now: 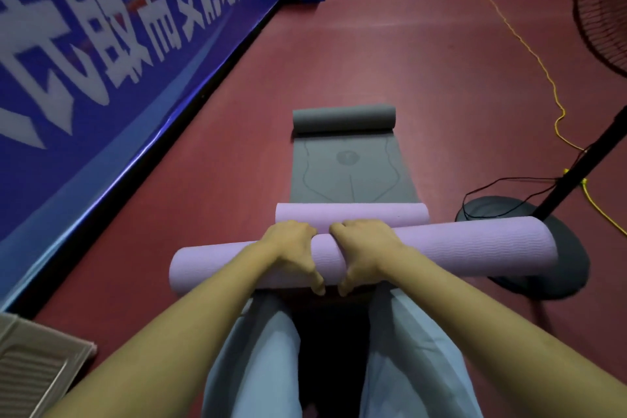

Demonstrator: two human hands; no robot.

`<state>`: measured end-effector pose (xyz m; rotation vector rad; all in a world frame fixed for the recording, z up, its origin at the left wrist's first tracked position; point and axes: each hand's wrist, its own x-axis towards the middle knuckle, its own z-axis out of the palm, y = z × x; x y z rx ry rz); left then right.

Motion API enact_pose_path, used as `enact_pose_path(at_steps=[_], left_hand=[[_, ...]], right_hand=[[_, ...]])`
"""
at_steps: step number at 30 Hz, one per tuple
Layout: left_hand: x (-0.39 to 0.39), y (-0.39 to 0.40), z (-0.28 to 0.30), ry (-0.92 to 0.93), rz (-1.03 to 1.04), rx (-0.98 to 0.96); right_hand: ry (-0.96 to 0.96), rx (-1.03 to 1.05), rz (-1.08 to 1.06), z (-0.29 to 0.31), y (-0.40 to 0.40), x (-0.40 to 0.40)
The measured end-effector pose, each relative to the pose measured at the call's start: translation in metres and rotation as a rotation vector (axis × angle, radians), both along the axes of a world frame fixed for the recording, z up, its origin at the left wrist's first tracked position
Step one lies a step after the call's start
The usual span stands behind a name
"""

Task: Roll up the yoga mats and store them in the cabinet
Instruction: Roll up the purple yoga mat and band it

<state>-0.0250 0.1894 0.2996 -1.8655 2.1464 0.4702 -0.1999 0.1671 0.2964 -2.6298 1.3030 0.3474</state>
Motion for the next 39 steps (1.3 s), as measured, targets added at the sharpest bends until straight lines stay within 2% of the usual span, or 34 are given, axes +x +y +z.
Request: enact_pose_path(at_steps=[3, 8, 12, 23, 32, 37, 39], left_hand=[[0.001, -0.005, 0.001, 0.036, 0.019, 0.053], [0.021, 0.012, -0.007, 0.092, 0.035, -0.018], [0.043, 0.025, -0.012, 0.034, 0.024, -0.077], [0.029, 0.049, 0.007, -0.083, -0.095, -0.207], [0.018, 0.119, 0.033, -0.152, -0.186, -0.16], [0.033, 0.139, 0.02, -0.106, -0.113, -0.09], [0.038, 0.135, 0.019, -0.062, -0.051, -0.04]], right_hand=[[0.038, 0.008, 0.025, -0.002, 0.0, -0.001], [0.032, -0.022, 0.022, 0.003, -0.007, -0.002], [0.022, -0.012, 0.004, 0.003, -0.008, -0.002], [-0.012, -0.12, -0.026, 0.021, 0.031, -0.017], [-0.056, -0.138, -0.015, 0.032, 0.108, -0.031], [-0.071, -0.038, 0.072, 0.021, 0.117, -0.046], [-0.055, -0.076, 0.043, 0.023, 0.107, -0.071]])
